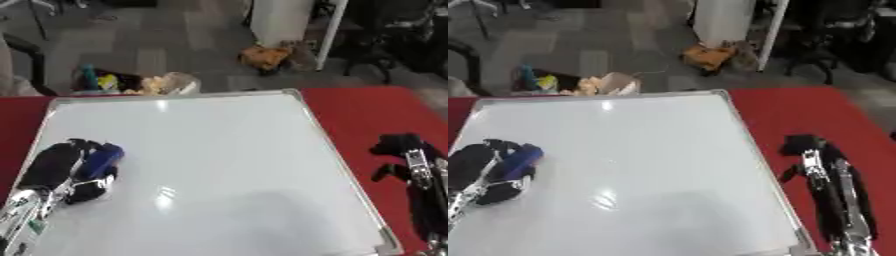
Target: Wipe the whiteboard clean with a brush.
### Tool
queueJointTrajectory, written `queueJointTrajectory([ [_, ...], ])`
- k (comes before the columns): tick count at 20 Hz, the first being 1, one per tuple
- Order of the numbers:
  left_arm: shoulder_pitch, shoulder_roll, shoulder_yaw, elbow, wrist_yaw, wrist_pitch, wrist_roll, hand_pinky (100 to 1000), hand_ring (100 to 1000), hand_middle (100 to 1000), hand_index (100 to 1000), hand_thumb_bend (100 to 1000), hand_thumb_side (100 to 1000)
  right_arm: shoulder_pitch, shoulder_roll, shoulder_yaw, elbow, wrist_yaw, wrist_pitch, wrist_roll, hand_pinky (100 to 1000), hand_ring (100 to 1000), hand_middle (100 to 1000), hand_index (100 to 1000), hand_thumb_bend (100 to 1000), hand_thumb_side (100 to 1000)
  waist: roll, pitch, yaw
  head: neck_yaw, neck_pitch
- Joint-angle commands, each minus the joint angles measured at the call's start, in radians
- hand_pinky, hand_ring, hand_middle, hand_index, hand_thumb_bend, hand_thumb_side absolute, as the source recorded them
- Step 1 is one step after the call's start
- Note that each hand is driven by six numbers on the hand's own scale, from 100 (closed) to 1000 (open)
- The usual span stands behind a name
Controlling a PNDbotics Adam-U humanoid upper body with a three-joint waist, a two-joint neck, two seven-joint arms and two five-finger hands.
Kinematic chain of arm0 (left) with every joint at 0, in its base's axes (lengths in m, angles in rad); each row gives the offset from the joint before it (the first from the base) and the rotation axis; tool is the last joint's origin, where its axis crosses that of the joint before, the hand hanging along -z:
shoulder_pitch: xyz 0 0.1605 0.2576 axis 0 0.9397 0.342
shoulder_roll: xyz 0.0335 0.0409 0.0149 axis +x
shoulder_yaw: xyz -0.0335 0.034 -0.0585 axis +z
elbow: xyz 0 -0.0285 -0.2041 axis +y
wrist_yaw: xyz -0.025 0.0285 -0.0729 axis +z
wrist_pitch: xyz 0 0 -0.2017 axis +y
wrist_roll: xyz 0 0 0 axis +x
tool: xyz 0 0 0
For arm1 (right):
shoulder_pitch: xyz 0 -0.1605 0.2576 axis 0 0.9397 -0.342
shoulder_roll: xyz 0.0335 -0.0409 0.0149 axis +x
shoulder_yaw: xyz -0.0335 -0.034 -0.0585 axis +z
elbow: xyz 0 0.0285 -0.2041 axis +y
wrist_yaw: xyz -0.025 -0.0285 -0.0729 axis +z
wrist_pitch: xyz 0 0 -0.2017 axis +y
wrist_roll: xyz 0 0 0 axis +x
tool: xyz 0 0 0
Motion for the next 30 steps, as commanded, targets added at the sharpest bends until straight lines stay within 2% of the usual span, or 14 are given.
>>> queueJointTrajectory([
  [1, -0.002, 0.012, 0.003, 0.006, -0.012, 0.004, -0.004, 405, 516, 524, 745, 647, 483, -0.004, -0.012, -0.012, -0.022, 0.007, -0.002, -0.002, 354, 646, 561, 677, 100, 791, 0.000, -0.011, -0.001, -0.003, 0.003],
  [7, -0.003, 0.020, 0.009, 0.020, -0.038, 0.010, 0.002, 419, 503, 522, 725, 626, 481, -0.004, -0.012, -0.011, -0.022, 0.007, 0.000, -0.001, 353, 646, 561, 676, 100, 791, 0.001, -0.010, -0.002, -0.005, 0.005],
  [11, -0.006, 0.029, 0.027, 0.044, -0.065, 0.026, 0.018, 429, 454, 509, 724, 612, 477, -0.003, -0.011, -0.011, -0.022, 0.008, 0.001, -0.002, 353, 646, 561, 677, 100, 791, 0.002, -0.010, -0.001, -0.007, 0.005],
  [18, -0.009, 0.046, 0.056, 0.084, -0.100, 0.052, 0.047, 438, 456, 484, 728, 599, 471, -0.002, -0.012, -0.011, -0.022, 0.009, 0.003, -0.001, 353, 646, 561, 677, 100, 791, 0.002, -0.011, 0.002, -0.009, 0.006],
  [30, -0.030, 0.105, 0.138, 0.181, -0.146, 0.151, 0.115, 452, 458, 481, 726, 587, 459, 0.001, -0.013, -0.012, -0.022, 0.011, 0.005, -0.001, 353, 646, 561, 677, 100, 791, 0.006, -0.011, 0.003, -0.015, 0.004],
])
